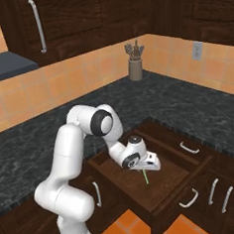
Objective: Take a straw from the drawer in front and place it inside the glass cup on the dining counter.
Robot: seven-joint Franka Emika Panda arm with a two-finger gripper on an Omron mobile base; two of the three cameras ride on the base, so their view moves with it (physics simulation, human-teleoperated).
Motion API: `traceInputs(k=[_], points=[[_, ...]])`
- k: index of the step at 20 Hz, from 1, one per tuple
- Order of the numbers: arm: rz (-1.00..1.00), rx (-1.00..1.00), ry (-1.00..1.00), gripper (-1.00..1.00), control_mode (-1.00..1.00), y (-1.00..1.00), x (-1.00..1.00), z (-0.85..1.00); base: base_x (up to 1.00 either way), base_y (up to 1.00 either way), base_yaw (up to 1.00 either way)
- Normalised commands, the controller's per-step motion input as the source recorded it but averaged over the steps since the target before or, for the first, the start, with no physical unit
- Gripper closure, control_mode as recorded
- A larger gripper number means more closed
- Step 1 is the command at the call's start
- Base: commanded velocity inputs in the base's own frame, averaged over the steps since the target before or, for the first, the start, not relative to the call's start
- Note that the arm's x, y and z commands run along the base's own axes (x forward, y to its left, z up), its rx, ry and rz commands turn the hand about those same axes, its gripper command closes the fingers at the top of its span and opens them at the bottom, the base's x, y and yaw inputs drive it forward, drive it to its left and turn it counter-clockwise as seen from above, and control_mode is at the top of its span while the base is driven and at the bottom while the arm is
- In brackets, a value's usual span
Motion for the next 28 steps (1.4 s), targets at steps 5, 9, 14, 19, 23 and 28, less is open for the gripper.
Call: traceInputs(k=[5, 9, 14, 19, 23, 28], points=[[0.02, 0.00, 0.00, 1.00, -1.00, -0.07, 0.00, -0.04, 0.00, 0.00, 0.00], [0.07, 0.00, 0.00, 1.00, -1.00, -0.21, 0.00, 0.00, 0.00, 0.00, 0.00], [0.05, 0.06, 0.00, 1.00, -1.00, -0.17, 0.00, 0.26, 0.00, 0.00, 0.00], [0.01, 0.10, -0.06, 1.00, -1.00, -0.13, -0.20, 0.93, 0.00, 0.00, 0.00], [0.00, 0.05, -0.02, 1.00, -1.00, -0.05, -0.36, 0.99, 0.00, 0.00, 0.00], [0.00, 0.01, 0.00, 1.00, -1.00, 0.00, -0.43, 0.98, 0.00, 0.00, 0.00]])
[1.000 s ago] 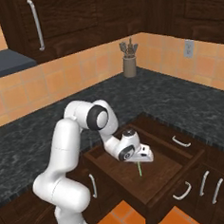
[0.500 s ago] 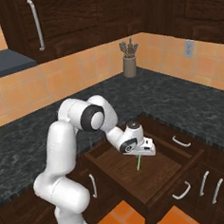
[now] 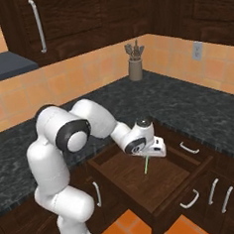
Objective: Take a straw from the drawer in front and place it inside the glass cup on the dining counter.
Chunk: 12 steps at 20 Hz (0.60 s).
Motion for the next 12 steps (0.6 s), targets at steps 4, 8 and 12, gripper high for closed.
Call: traceInputs(k=[4, 8, 12], points=[[0.00, 0.00, -0.04, 1.00, -1.00, 0.00, -0.43, 0.98, 0.00, 0.00, 0.00], [0.00, 0.00, -0.08, 1.00, -1.00, 0.00, -0.43, 0.94, 0.00, 0.00, 0.00], [0.00, 0.00, -0.11, 1.00, -1.00, 0.01, -0.45, 0.91, 0.00, 0.00, 0.00]])
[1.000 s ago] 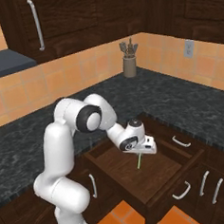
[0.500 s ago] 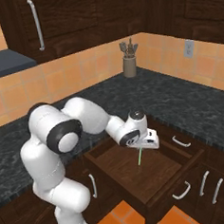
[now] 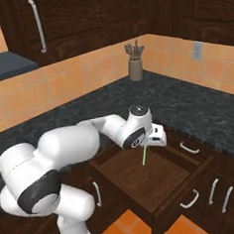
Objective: Take a straw from the drawer in front and place it inside the glass cup on the dining counter.
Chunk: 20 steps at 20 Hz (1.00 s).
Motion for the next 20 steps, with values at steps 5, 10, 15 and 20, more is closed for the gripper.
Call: traceInputs(k=[5, 10, 15, 20], points=[[0.00, 0.00, -0.15, 1.00, -1.00, 0.05, -0.45, 0.77, 0.00, 0.00, 0.00], [0.00, 0.00, -0.12, 1.00, -1.00, 0.16, -0.34, 0.64, 0.00, 0.00, 0.00], [0.00, 0.00, -0.04, 1.00, -1.00, 0.16, -0.20, 0.59, 0.00, 0.00, 0.00], [0.00, 0.00, -0.06, 1.00, -1.00, 0.05, -0.19, 0.40, 0.00, 0.00, 0.00]])
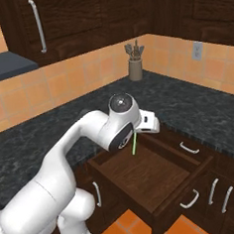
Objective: Take a straw from the drawer in front and place it inside the glass cup on the dining counter.
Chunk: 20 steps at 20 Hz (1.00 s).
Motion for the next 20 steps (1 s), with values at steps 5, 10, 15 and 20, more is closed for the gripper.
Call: traceInputs(k=[5, 10, 15, 20], points=[[0.03, -0.05, 0.00, 1.00, -1.00, 0.12, -0.01, -0.01, 0.00, 0.00, 0.00], [0.00, 0.00, -0.01, 1.00, 1.00, 0.02, -0.05, 0.00, -0.43, -0.01, -0.32], [0.00, 0.00, 0.00, 1.00, 1.00, 0.00, 0.00, 0.00, -0.54, -0.07, -0.67], [0.00, 0.00, 0.00, 1.00, 1.00, 0.00, 0.00, 0.00, -0.37, -0.02, -0.79]])
